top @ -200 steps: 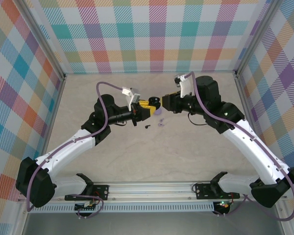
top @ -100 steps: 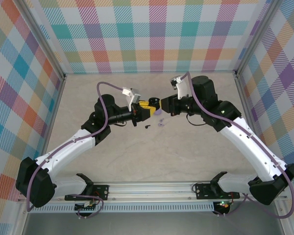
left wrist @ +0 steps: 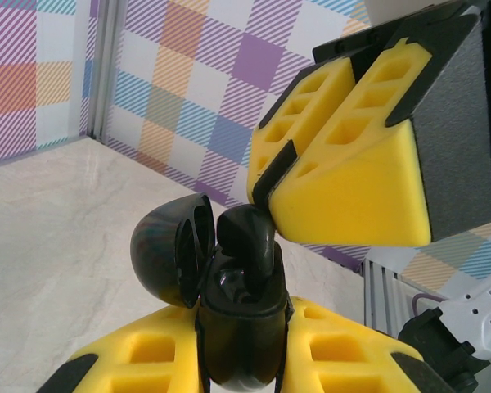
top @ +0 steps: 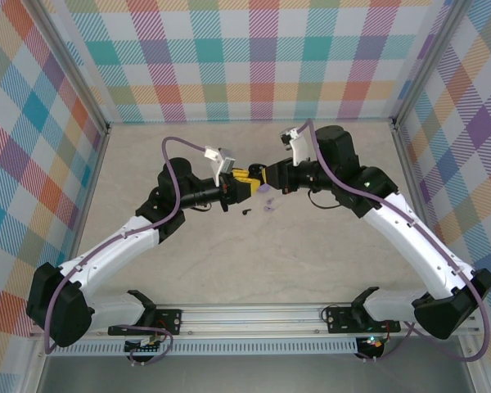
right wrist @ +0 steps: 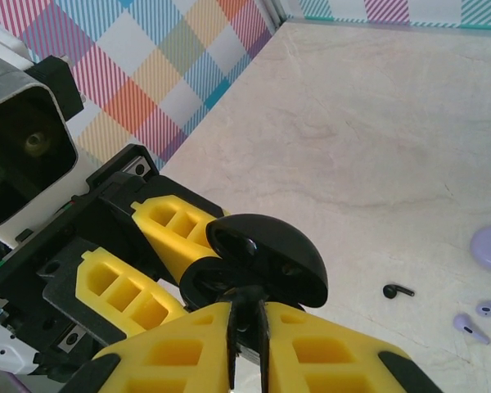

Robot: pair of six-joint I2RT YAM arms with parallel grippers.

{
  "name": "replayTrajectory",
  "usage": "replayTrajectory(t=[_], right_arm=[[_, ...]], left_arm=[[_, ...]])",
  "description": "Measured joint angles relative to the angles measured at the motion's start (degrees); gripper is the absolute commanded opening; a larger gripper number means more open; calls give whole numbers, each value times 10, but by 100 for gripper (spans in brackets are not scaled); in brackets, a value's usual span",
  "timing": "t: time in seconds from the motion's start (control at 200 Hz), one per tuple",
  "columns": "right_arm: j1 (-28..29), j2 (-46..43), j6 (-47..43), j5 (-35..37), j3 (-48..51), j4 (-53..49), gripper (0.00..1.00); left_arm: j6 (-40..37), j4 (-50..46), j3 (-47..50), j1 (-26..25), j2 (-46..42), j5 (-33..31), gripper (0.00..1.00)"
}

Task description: Insert the wireless bluetooth earbuds into the charging case

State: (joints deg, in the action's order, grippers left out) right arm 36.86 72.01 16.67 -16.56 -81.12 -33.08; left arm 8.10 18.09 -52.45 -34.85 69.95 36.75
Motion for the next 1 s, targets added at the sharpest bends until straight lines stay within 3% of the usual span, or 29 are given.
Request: replayTrajectory(t=[0.44,1.0], right_arm=[[0,11,0,9,-5,-5,16],[0,28,-9,-8,-28,-28,24]], left_arm=[[0,0,0,0,-3,10,11],[-6,-8,0,-1,-4,10,11]])
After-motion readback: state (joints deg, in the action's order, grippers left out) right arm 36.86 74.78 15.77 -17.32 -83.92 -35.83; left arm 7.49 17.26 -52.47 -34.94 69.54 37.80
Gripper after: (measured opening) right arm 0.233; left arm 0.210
